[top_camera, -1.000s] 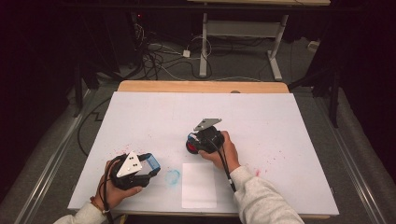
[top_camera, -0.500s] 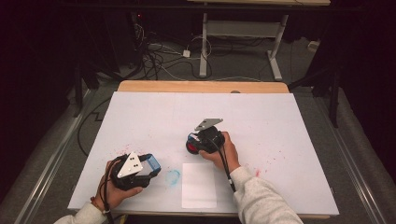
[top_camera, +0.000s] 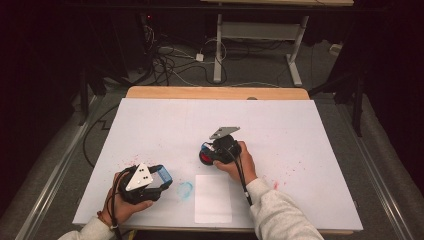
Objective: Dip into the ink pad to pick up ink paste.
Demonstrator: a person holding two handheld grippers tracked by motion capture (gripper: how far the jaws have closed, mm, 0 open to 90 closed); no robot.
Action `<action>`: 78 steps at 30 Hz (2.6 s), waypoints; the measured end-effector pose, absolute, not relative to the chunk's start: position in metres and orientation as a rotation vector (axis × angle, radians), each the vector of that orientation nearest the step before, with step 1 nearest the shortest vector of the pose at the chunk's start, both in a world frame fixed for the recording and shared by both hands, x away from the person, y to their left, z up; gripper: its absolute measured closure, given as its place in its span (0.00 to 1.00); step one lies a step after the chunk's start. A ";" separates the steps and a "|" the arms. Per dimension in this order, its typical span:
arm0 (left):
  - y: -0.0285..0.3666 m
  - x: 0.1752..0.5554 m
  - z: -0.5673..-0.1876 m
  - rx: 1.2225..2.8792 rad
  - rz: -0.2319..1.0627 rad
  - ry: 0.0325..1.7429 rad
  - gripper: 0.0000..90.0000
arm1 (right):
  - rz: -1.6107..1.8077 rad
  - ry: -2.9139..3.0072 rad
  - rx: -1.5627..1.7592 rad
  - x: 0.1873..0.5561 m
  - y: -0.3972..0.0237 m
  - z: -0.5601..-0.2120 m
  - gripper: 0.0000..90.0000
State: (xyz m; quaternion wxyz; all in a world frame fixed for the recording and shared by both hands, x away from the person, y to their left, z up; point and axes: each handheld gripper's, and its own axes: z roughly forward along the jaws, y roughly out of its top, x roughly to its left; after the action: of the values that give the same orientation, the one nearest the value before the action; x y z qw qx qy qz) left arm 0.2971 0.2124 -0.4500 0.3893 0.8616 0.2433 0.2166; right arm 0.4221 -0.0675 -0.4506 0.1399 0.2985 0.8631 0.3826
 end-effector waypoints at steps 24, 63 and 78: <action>0.212 0.298 -0.450 2.191 0.543 0.615 0.44 | 1.183 2.399 0.812 0.415 -0.084 -0.387 0.78; 0.211 0.299 -0.452 2.208 0.533 0.613 0.44 | 1.025 2.503 0.858 0.425 -0.069 -0.445 0.78; 0.210 0.300 -0.452 2.213 0.525 0.606 0.44 | 1.068 2.472 0.886 0.424 -0.070 -0.448 0.78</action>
State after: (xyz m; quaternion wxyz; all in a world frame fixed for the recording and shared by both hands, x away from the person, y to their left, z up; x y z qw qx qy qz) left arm 0.2996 0.2097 -0.4522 0.3838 0.8682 0.2378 0.2058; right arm 0.4238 -0.0695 -0.4482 0.1529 0.3089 0.8617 0.3723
